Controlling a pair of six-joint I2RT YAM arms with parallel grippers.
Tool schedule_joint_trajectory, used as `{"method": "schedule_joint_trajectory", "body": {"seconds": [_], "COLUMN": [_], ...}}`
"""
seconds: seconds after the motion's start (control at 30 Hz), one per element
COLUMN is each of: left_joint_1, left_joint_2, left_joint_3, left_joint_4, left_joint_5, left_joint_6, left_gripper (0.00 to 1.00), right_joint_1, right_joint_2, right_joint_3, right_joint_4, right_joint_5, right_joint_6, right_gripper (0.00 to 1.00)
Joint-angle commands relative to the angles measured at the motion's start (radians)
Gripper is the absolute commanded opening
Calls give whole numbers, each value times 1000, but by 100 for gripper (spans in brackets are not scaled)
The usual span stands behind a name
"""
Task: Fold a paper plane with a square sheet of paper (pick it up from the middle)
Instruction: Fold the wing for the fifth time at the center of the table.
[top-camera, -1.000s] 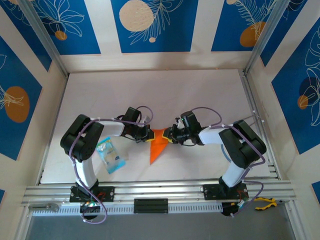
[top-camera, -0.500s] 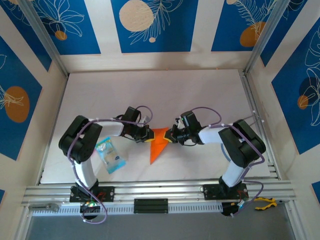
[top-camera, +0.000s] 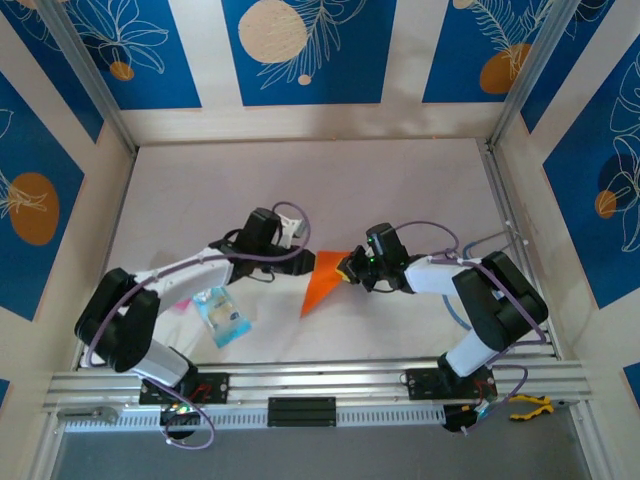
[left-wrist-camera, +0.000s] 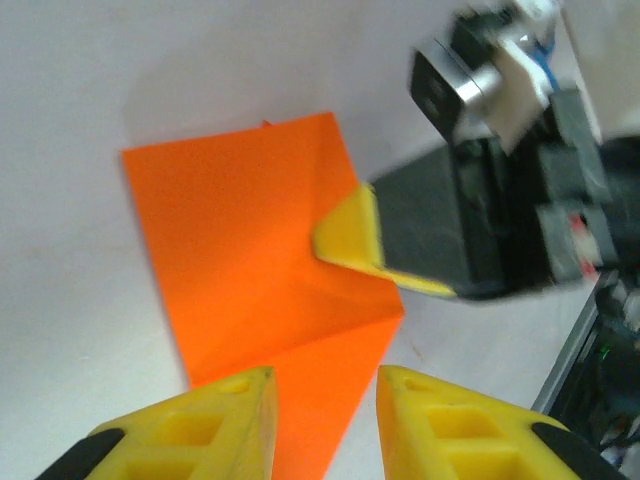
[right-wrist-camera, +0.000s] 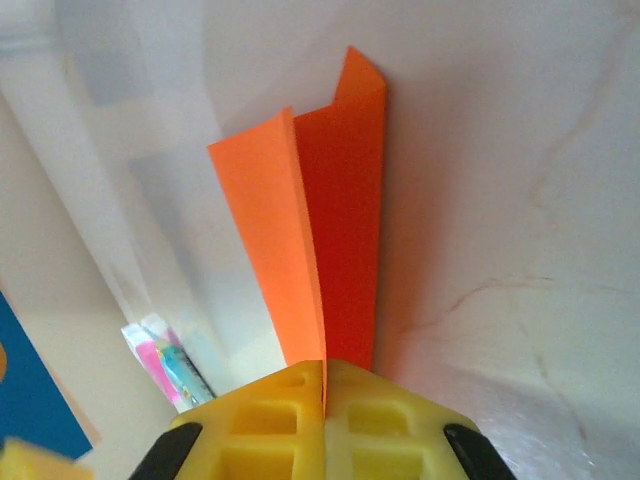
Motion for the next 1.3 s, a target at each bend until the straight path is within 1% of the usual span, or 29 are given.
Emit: {"method": "schedule_joint_trajectory", "body": {"seconds": [0.0, 0.07, 0.13, 0.3, 0.47, 0.8, 1.07, 1.27], "left_joint_1": [-91, -148, -193, -257, -306, -352, -379, -398], "left_joint_2": [-19, -18, -8, 50, 90, 124, 126, 116], "left_joint_3": [-34, -59, -76, -73, -57, -56, -50, -53], "left_joint_4": [-20, 13, 35, 58, 57, 49, 50, 68], "left_joint_5": [-166, -236, -296, -366, -424, -551, -650, -690], "left_joint_6": [169, 220, 254, 312, 361, 411, 439, 466], "left_gripper": [35, 39, 41, 47, 48, 45, 39, 36], "right_joint_1": [6, 6, 5, 4, 5, 5, 5, 5], "right_joint_2": [-43, -55, -67, -76, -77, -82, -86, -86], "right_joint_3": [-26, -34, -41, -40, -43, -44, -46, -50], "right_joint_4": [-27, -31, -24, -30, -29, -30, -28, -28], "right_joint_5": [58, 74, 81, 66, 60, 63, 60, 60], "right_joint_6": [118, 147, 162, 162, 163, 168, 169, 169], "right_gripper": [2, 2, 2, 2, 2, 2, 2, 2]}}
